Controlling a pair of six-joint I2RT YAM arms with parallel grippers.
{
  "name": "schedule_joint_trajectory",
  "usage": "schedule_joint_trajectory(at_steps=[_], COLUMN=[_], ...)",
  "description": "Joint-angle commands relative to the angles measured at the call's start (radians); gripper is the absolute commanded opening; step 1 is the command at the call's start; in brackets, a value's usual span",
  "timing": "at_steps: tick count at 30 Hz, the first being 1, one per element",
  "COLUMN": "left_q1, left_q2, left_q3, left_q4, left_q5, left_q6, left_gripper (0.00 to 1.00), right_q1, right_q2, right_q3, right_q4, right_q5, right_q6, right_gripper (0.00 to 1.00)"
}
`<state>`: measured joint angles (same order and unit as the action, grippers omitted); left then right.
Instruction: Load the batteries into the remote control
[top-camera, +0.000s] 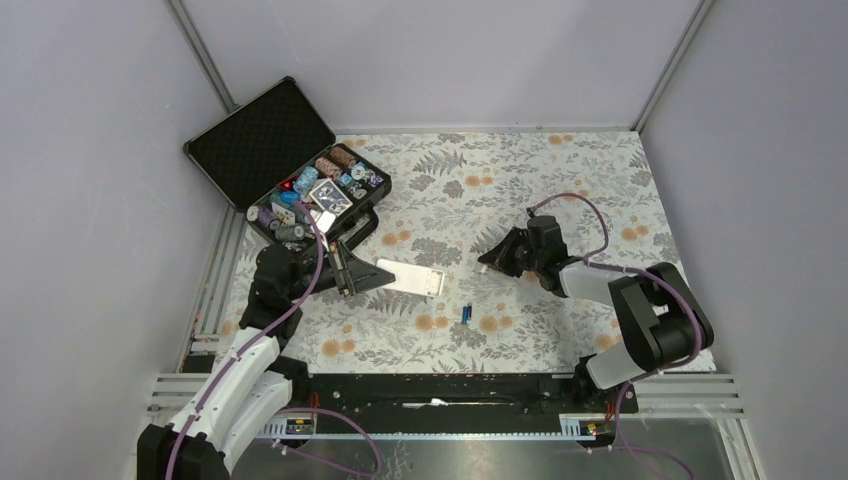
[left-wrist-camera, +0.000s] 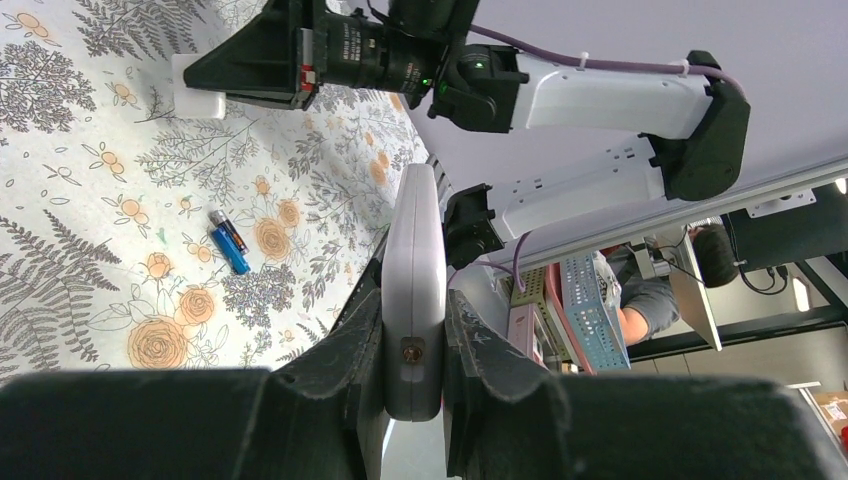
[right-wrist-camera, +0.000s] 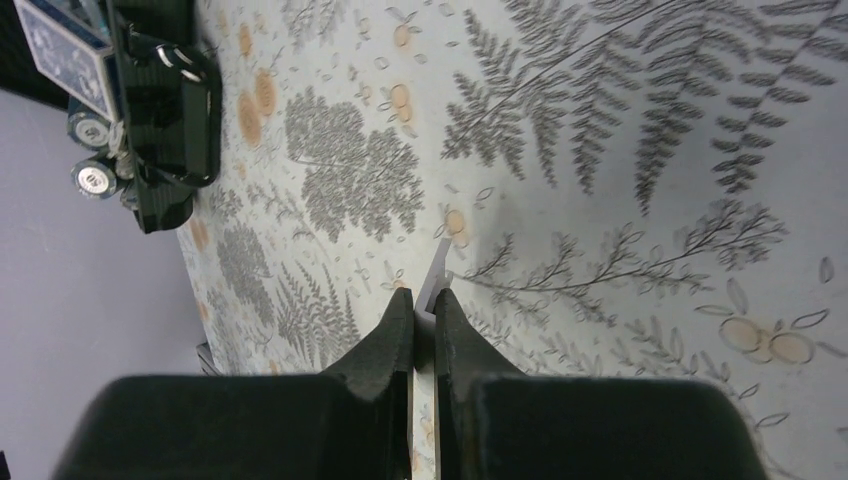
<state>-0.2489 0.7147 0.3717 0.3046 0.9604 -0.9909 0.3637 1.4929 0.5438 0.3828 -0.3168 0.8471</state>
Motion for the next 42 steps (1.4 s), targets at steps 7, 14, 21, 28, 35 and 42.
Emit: schedule_joint_trajectory(at_steps=[7, 14, 21, 28, 35, 42], left_q1=[-0.003, -0.003, -0.004, -0.003, -0.003, -0.004], left_q2=[-0.009, -0.003, -0.006, -0.012, -0.011, 0.018], left_q3=[0.033, 0.033, 0.033, 0.031, 0.035, 0.038], left_q4=[0.065, 0.067, 0.067, 0.064, 0.05, 0.009], left_q5=[0.013, 0.011, 0.009, 0.008, 0.001, -0.008], left_q6=[0.01, 0.009, 0.008, 0.009, 0.017, 0.033], left_gripper=[0.0, 0.0, 0.0, 0.0, 0.0, 0.0], right_q1=[-0.067, -0.074, -0.076, -0.077, -0.078, -0.076], right_q2=[0.155, 0.185, 0.16, 0.084, -0.026, -0.169], right_q3=[0.023, 0.02, 0.016, 0.013, 0.001, -0.036], right_q4=[0.154, 0.159, 0.123, 0.016, -0.099, -0.183], right_q5=[-0.053, -0.05, -0.037, 0.023, 0.071, 0.065], right_q6=[0.055, 0.06, 0.05, 0.002, -0.056, -0.108], right_gripper=[0.03, 0.27, 0.43, 0.49, 0.53, 0.54])
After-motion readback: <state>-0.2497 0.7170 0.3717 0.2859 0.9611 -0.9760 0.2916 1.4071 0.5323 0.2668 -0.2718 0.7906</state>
